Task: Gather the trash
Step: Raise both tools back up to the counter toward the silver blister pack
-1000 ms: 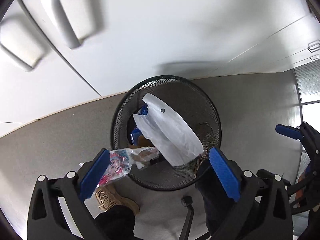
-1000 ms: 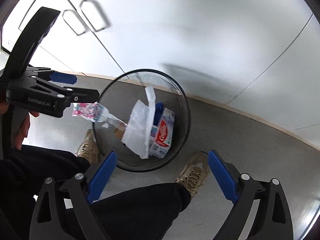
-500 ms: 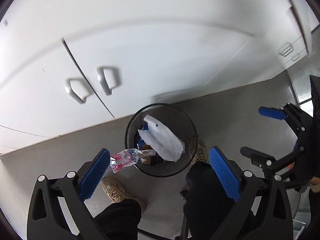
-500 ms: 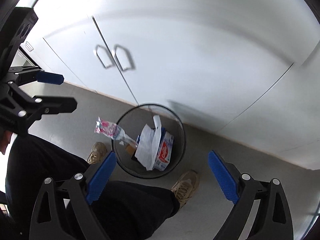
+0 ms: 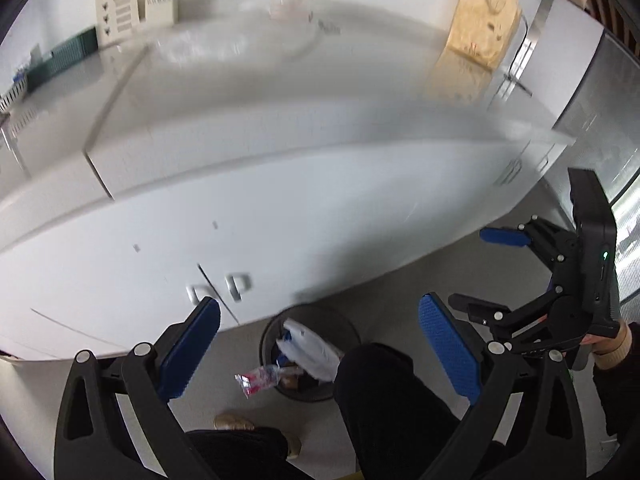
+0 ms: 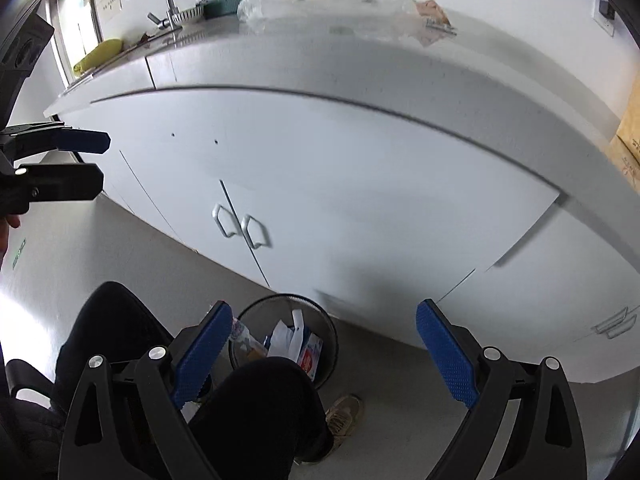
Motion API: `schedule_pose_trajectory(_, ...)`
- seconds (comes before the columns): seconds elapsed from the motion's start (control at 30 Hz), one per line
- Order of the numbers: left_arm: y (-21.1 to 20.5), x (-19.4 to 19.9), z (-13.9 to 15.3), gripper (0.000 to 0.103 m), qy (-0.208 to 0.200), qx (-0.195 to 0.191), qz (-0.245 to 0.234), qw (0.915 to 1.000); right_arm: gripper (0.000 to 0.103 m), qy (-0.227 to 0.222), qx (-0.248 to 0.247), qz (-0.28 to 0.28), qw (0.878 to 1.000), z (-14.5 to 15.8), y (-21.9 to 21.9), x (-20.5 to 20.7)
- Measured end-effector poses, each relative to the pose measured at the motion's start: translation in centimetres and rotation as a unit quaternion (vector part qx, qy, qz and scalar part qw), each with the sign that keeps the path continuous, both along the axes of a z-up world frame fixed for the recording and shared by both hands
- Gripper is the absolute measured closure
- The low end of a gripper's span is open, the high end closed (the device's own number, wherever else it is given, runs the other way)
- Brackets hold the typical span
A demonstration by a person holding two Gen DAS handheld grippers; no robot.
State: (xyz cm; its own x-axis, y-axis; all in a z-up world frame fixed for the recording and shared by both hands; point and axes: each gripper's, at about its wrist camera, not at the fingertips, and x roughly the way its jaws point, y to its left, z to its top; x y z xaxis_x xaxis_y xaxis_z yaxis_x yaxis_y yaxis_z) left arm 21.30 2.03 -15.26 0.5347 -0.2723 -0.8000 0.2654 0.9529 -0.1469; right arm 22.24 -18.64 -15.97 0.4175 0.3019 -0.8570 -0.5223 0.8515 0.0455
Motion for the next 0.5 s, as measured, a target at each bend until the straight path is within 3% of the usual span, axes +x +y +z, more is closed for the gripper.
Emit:
schedule_pose_trajectory(0.3, 2.7, 3.5, 8.2, 0.004, -0.072, -0.011, 0.014, 0.9972, 0.008, -0.077, 0.027, 0.003, 0.997, 8.6, -1.2, 1.5)
schedule_pose_trajectory(0.5, 5.3, 10.6, 10.0, 0.004, -0.073, -0.023, 0.021, 0.9968, 0.007, -0.116, 0.042, -0.008, 0.992, 12.3, -2.1, 5.9)
